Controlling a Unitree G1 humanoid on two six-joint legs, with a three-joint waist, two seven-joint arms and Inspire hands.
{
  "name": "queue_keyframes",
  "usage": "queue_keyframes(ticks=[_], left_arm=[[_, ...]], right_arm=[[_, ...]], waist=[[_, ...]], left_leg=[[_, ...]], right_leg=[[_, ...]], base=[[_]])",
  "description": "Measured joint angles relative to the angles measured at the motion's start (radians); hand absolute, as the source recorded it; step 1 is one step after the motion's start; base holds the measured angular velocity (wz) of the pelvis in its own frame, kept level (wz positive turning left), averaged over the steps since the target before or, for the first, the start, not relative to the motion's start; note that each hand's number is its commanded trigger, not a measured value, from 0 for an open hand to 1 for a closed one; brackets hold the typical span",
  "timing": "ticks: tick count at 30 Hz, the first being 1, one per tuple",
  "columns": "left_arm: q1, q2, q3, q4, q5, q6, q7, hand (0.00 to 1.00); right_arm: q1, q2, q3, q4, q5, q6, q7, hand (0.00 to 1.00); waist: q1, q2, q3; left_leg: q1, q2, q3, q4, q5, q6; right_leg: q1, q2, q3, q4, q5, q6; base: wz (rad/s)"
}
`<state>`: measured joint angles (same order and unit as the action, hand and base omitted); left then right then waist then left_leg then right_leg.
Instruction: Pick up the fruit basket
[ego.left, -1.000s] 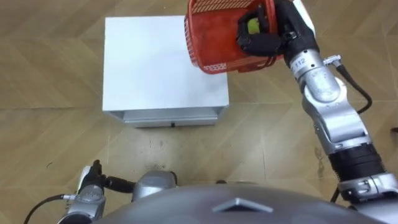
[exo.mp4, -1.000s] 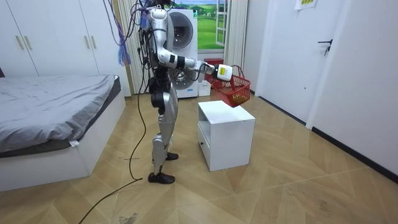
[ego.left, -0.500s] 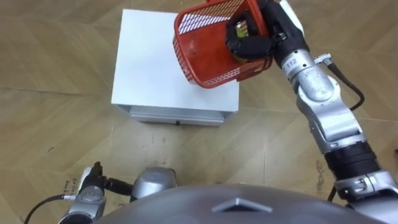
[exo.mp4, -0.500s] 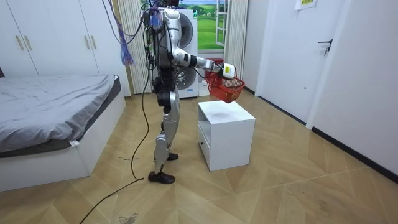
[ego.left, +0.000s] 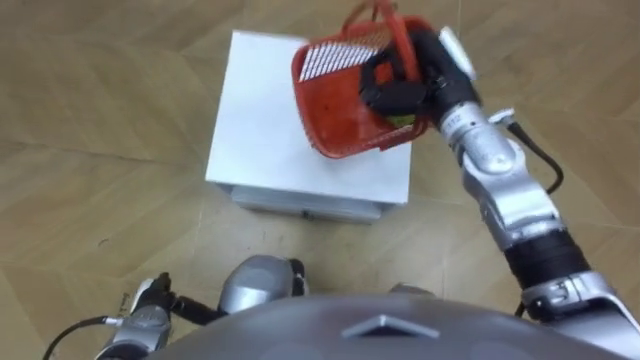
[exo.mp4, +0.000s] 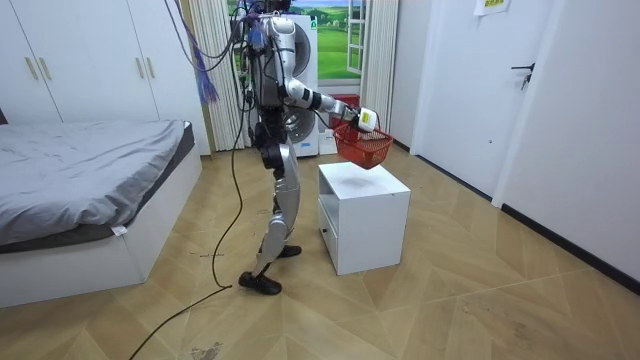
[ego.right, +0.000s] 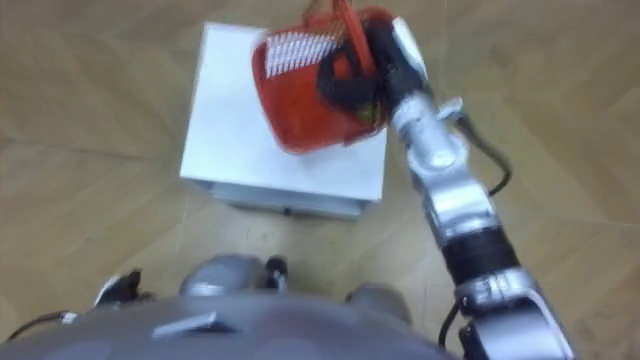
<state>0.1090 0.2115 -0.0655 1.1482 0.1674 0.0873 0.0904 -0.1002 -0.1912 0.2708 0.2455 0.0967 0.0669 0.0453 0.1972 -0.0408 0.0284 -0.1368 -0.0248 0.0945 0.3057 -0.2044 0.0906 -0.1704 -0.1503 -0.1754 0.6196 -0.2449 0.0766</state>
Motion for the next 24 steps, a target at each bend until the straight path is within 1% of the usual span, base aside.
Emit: queue_keyframes(ticks=[1,2,3,4,5,6,7,8,10,13,17,19,21,24], left_arm=[[-0.011,0.006,-0.010,0.005,-0.003,-0.001,0.001,0.00],[-0.015,0.009,-0.015,0.006,-0.003,-0.001,0.002,0.00],[-0.022,0.010,-0.015,0.012,-0.003,-0.003,0.004,0.00],[-0.020,0.011,-0.014,0.009,-0.001,-0.004,0.006,0.00],[-0.019,0.007,-0.013,0.010,0.001,-0.003,0.008,0.00],[-0.011,0.002,-0.015,0.007,0.001,-0.001,0.007,0.00],[-0.006,0.001,-0.014,0.006,0.001,-0.001,0.006,0.00],[-0.002,0.003,-0.013,0.006,0.001,-0.001,0.007,0.00],[0.022,0.003,-0.014,0.007,0.001,0.003,0.010,0.00],[0.047,-0.002,-0.015,0.006,0.002,0.020,0.010,0.00],[0.067,-0.003,-0.015,0.008,0.002,0.027,0.008,0.00],[0.074,-0.002,-0.018,0.007,0.002,0.039,0.008,0.00],[0.075,-0.002,-0.019,-0.001,0.001,0.038,0.008,0.00],[0.074,-0.006,-0.037,-0.013,0.002,0.037,0.006,0.00]], right_arm=[[-0.008,0.000,0.003,0.005,0.016,0.000,0.000,1.00],[-0.010,0.000,0.003,0.006,0.016,0.000,0.000,1.00],[-0.014,0.000,0.004,0.006,0.017,0.000,-0.001,1.00],[-0.025,-0.001,0.015,0.007,0.017,0.000,-0.002,1.00],[-0.031,-0.003,0.022,0.012,0.017,-0.001,-0.001,1.00],[-0.032,-0.002,0.026,0.026,0.019,-0.001,0.000,1.00],[-0.036,-0.003,0.027,0.037,0.027,-0.001,0.000,1.00],[-0.036,-0.003,0.029,0.040,0.036,-0.001,0.000,1.00],[-0.036,-0.004,0.030,0.050,0.064,-0.001,-0.003,1.00],[-0.048,-0.006,0.030,0.088,0.066,-0.002,-0.023,1.00],[-0.061,-0.005,0.032,0.160,0.067,-0.002,-0.021,1.00],[-0.074,-0.004,0.036,0.225,0.066,-0.003,-0.022,1.00],[-0.090,-0.003,0.045,0.284,0.077,-0.002,-0.034,1.00],[-0.095,-0.001,0.060,0.324,0.104,-0.003,-0.049,1.00]], waist=[[0.001,0.000,-0.0002],[0.000,-0.001,-0.0012],[0.003,-0.005,-0.0034],[0.006,-0.015,-0.0022],[-0.002,-0.012,0.0020],[0.000,-0.008,-0.0106],[0.007,-0.004,-0.0106],[0.008,-0.004,-0.0105],[0.002,-0.010,-0.0132],[0.002,-0.017,-0.0150],[0.005,-0.024,-0.0145],[0.001,-0.020,-0.0112],[0.006,-0.018,-0.0078],[0.006,-0.012,-0.0035]], left_leg=[[0.003,-0.002,-0.008,0.000,-0.001,0.002],[0.005,-0.004,-0.013,0.000,-0.001,0.002],[0.011,-0.010,-0.017,-0.002,-0.002,0.002],[0.020,-0.021,-0.016,-0.006,-0.004,-0.002],[0.027,-0.023,-0.022,-0.008,-0.009,-0.004],[0.037,-0.018,-0.032,-0.020,-0.009,-0.008],[0.043,-0.006,-0.037,-0.025,-0.012,-0.014],[0.044,-0.003,-0.043,-0.028,-0.012,-0.017],[0.048,0.003,-0.062,-0.037,-0.012,-0.024],[0.049,0.008,-0.074,-0.039,-0.015,-0.029],[0.048,0.009,-0.087,-0.048,-0.016,-0.029],[0.041,0.009,-0.100,-0.049,-0.016,-0.030],[0.029,0.010,-0.101,-0.048,-0.017,-0.031],[-0.002,0.011,-0.103,-0.040,-0.017,-0.032]], right_leg=[[-0.029,0.012,0.004,-0.038,-0.007,-0.006],[-0.040,0.017,0.006,-0.068,-0.007,-0.007],[-0.055,0.024,0.008,-0.159,0.008,-0.019],[-0.060,0.032,0.005,-0.250,0.082,-0.031],[-0.057,0.033,0.005,-0.256,0.126,-0.044],[-0.036,0.039,-0.018,-0.279,0.132,-0.048],[-0.015,0.053,-0.027,-0.309,0.143,-0.054],[-0.005,0.057,-0.033,-0.319,0.146,-0.056],[0.016,0.066,-0.051,-0.344,0.147,-0.058],[0.031,0.073,-0.068,-0.363,0.148,-0.058],[0.040,0.077,-0.074,-0.382,0.148,-0.058],[0.040,0.077,-0.087,-0.385,0.148,-0.058],[0.031,0.077,-0.100,-0.387,0.148,-0.058],[0.004,0.076,-0.104,-0.387,0.148,-0.058]], base=[[0.26],[0.29],[0.22],[0.25],[0.19],[0.17],[0.11],[0.13],[0.23],[0.15],[0.10],[0.13],[0.08],[0.00]])
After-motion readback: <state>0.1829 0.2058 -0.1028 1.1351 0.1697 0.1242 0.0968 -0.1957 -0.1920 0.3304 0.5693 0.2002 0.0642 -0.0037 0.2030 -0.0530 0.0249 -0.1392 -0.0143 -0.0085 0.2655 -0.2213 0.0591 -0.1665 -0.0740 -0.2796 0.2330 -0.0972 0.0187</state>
